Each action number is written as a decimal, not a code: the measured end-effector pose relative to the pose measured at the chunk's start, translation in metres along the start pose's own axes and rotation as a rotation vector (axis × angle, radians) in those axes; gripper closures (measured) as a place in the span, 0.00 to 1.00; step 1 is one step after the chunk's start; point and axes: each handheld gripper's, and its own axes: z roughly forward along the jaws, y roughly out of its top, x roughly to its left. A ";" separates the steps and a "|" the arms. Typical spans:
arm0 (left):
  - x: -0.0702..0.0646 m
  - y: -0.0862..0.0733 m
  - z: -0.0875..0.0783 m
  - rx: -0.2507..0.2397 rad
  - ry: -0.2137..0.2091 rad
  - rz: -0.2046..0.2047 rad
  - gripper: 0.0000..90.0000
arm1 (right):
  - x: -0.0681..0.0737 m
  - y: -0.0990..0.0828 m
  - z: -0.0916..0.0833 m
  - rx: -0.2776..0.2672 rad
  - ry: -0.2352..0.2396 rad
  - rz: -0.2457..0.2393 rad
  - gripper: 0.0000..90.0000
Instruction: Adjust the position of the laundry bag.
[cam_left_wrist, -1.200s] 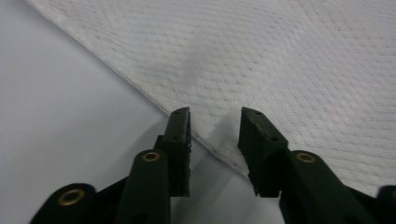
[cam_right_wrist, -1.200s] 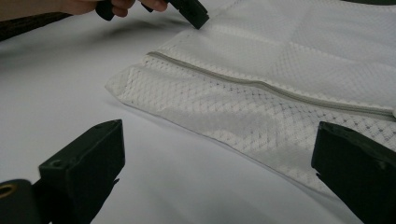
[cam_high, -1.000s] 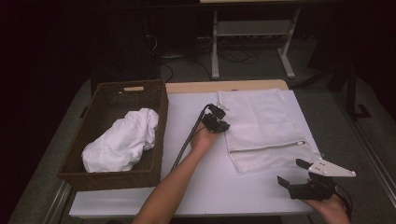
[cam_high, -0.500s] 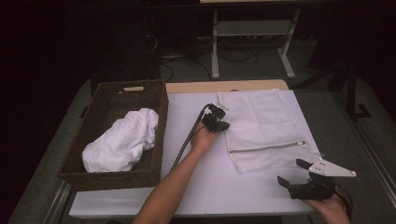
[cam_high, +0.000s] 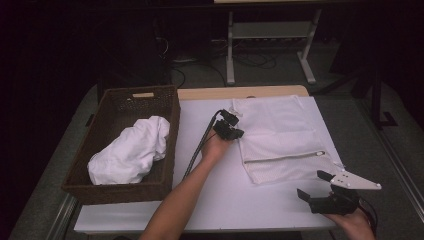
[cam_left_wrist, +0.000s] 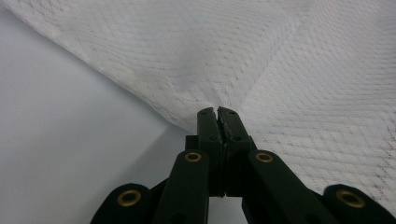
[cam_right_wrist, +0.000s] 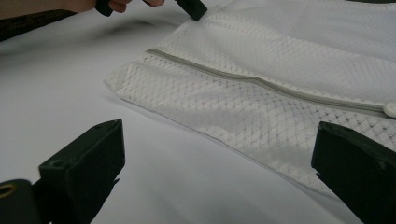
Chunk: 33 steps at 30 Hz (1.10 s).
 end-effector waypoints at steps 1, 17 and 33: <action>0.000 0.000 -0.001 0.002 0.000 0.000 0.99 | 0.000 0.000 0.000 0.000 0.000 0.001 0.03; 0.006 -0.007 -0.008 0.008 0.007 -0.007 0.99 | 0.000 0.000 0.000 0.001 0.000 0.000 0.03; 0.017 -0.015 -0.019 0.001 0.040 -0.035 0.99 | 0.000 0.000 0.000 -0.001 -0.002 0.001 0.03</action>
